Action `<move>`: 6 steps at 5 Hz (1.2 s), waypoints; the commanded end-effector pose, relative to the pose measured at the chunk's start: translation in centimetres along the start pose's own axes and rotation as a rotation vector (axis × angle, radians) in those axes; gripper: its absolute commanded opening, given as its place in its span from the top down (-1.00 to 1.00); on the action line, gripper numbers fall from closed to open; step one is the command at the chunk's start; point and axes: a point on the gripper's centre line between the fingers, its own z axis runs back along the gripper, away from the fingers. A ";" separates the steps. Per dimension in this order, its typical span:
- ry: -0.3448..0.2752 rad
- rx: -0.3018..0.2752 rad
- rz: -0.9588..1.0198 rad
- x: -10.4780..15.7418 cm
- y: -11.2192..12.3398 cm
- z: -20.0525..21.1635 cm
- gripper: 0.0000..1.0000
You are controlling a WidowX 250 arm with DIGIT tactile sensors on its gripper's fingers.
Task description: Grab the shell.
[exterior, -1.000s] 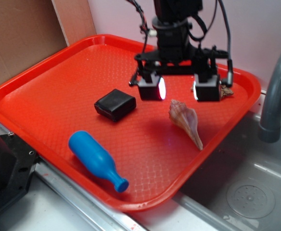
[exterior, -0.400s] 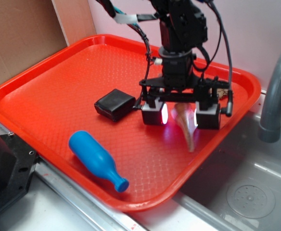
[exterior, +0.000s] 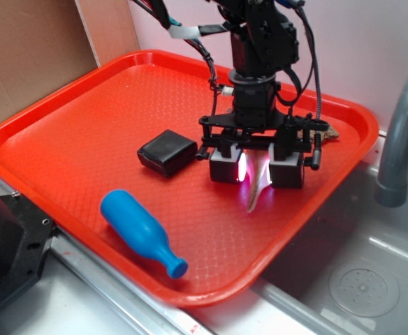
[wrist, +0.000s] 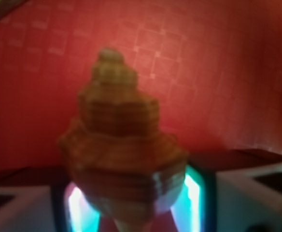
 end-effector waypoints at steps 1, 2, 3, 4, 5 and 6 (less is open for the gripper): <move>-0.238 0.002 -0.309 1.6 3.2 9.8 1.00; -0.305 -0.011 -0.338 2.3 6.7 14.3 1.00; -0.301 -0.038 -0.303 3.5 9.5 16.4 1.00; -0.257 -0.078 -0.283 3.5 11.7 17.0 1.00; -0.247 -0.066 -0.277 4.0 12.0 17.0 1.00; -0.228 -0.049 -0.271 4.4 11.5 16.2 1.00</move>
